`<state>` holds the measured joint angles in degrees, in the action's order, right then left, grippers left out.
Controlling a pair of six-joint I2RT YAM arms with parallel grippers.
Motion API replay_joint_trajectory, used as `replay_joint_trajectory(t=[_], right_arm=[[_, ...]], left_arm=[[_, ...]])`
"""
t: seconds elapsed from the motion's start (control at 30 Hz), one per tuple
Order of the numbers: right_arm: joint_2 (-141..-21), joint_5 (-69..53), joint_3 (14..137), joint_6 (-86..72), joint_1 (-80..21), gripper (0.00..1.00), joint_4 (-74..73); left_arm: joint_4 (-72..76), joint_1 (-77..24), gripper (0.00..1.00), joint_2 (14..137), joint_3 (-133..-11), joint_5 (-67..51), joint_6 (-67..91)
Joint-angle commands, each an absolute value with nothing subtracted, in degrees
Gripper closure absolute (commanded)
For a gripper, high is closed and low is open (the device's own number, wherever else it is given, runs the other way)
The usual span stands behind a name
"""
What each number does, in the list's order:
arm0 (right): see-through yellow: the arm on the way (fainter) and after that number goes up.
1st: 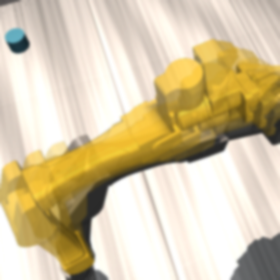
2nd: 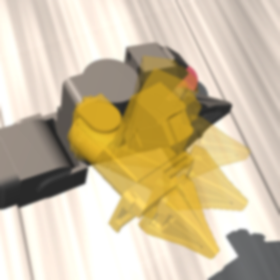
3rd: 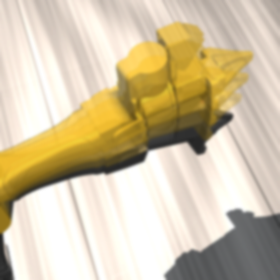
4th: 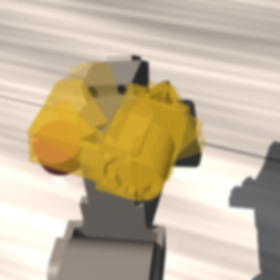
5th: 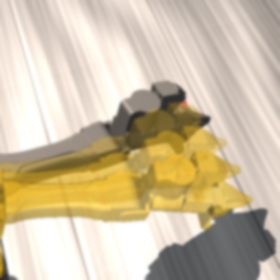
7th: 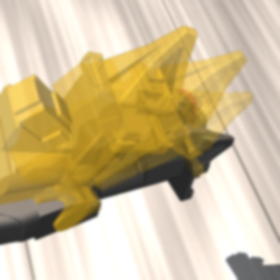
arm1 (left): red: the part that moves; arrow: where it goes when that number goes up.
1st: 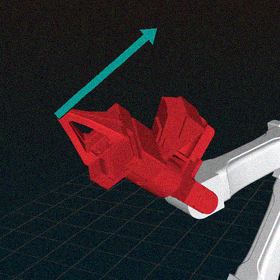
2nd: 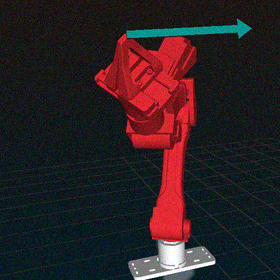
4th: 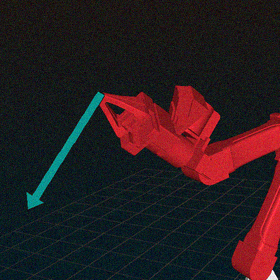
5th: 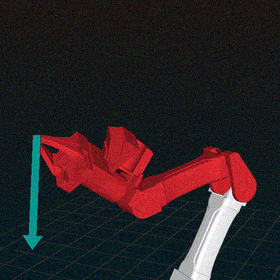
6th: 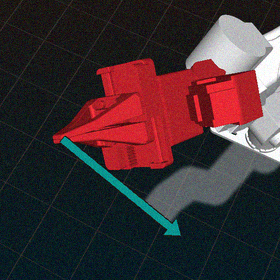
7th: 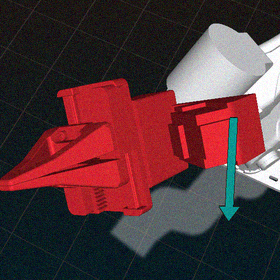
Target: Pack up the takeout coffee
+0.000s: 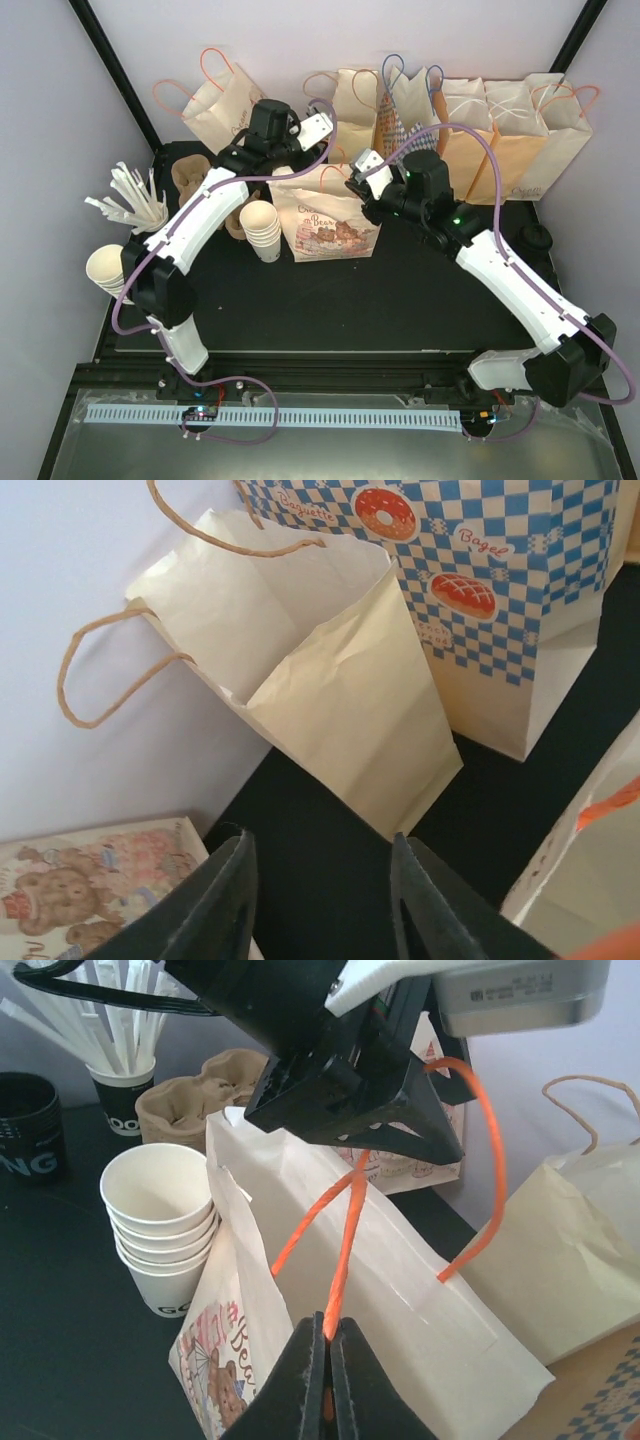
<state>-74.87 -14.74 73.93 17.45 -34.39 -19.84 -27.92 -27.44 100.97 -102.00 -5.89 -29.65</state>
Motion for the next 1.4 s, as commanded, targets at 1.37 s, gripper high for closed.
replay_joint_trajectory(t=[1.37], right_arm=[[-32.5, -7.9, 45.9, -27.5, -34.6, 0.71, -40.2]], left_arm=[[-9.8, -42.9, 0.98, 79.3, -74.3, -18.5, 1.5]])
